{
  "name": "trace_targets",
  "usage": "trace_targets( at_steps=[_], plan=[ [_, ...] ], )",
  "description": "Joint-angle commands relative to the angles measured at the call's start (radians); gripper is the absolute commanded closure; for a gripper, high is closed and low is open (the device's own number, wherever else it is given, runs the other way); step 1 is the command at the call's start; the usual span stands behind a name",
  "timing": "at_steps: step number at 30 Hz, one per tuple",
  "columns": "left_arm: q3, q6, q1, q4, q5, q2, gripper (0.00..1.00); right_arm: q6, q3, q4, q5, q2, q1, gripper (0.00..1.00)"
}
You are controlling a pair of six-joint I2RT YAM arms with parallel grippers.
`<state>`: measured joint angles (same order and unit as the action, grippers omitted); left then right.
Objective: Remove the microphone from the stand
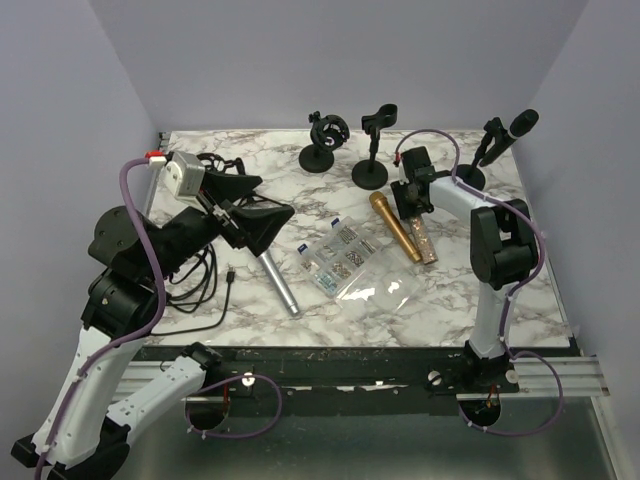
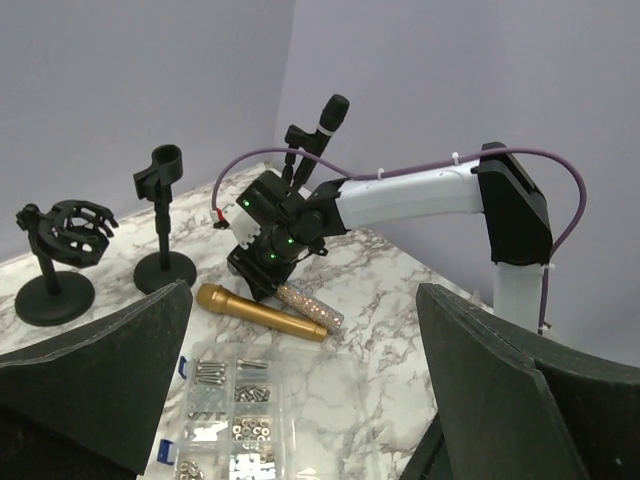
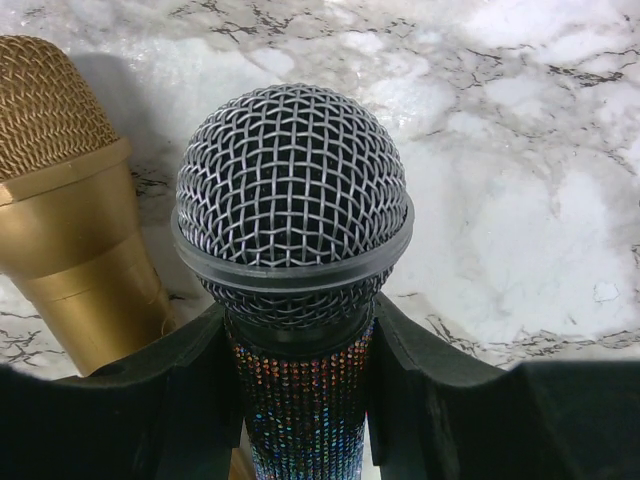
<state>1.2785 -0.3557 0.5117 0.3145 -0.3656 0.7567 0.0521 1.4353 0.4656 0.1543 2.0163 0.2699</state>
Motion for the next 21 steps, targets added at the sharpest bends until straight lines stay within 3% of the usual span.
trace_targets(
  at_steps=[1, 7, 11, 15, 21],
  plan=[
    [-0.021, -0.022, -0.006, -0.032, -0.057, 0.022, 0.01, -0.025, 0.012, 0.007, -0.048, 0.018, -0.002, 0.81],
    [-0.033, -0.056, -0.020, -0.066, -0.100, 0.054, 0.02, -0.036, 0.001, -0.007, -0.065, -0.006, -0.002, 0.56],
    [-0.033, -0.061, -0.024, -0.060, -0.108, 0.073, 0.01, -0.038, -0.006, -0.015, -0.065, -0.034, -0.001, 0.46],
    [-0.032, -0.051, -0.023, -0.054, -0.101, 0.082, 0.01, -0.049, -0.013, -0.022, -0.081, -0.063, -0.002, 0.38],
    [-0.026, -0.053, -0.025, -0.053, -0.109, 0.101, 0.01, -0.049, -0.010, -0.024, -0.084, -0.099, -0.002, 0.36]
  ],
)
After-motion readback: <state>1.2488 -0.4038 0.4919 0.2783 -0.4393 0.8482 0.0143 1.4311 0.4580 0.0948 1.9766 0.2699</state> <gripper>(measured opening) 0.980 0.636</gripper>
